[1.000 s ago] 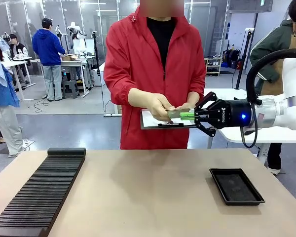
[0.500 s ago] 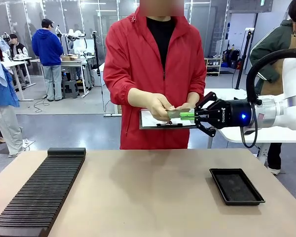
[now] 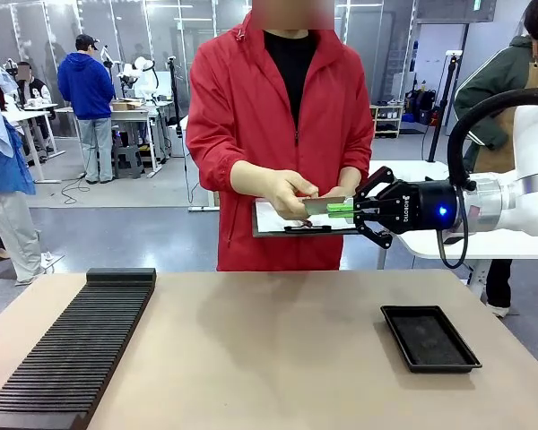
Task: Inspect the PCB.
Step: Place the Blank PCB in the ESD tray.
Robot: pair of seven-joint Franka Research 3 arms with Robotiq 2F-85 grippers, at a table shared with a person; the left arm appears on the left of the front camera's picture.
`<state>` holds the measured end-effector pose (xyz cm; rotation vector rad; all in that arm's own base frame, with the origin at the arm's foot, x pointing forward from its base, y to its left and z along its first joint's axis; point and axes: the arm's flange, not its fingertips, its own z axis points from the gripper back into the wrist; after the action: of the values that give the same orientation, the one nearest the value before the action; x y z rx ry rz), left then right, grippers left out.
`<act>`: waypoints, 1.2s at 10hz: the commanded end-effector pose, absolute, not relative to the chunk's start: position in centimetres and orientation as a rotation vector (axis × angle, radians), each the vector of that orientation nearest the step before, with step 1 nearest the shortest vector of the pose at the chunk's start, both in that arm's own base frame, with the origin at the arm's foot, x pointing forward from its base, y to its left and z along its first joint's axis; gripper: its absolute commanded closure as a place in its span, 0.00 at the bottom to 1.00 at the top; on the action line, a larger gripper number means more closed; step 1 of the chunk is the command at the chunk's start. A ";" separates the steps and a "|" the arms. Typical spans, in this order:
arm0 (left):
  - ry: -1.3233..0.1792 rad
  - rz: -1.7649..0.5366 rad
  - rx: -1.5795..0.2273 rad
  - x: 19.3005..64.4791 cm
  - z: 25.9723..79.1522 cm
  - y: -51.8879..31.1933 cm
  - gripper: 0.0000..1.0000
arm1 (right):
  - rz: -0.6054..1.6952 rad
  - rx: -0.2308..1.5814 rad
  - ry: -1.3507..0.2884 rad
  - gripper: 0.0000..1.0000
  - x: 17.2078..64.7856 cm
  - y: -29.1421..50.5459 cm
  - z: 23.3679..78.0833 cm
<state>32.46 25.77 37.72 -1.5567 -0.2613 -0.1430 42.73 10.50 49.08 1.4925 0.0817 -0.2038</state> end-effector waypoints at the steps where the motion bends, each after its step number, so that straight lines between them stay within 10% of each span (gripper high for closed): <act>1: -0.263 -0.140 -1.556 32.3 37.7 25.8 0.00 | -0.205 1.492 0.080 1.00 42.8 10.5 49.1; 12: -0.263 -0.140 -1.556 32.3 37.7 25.8 0.00 | -0.102 1.452 0.085 0.97 41.6 9.1 49.7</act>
<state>32.46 25.76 37.72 -1.5567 -0.2613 -0.1430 42.44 10.27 49.19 1.4772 0.0873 -0.1772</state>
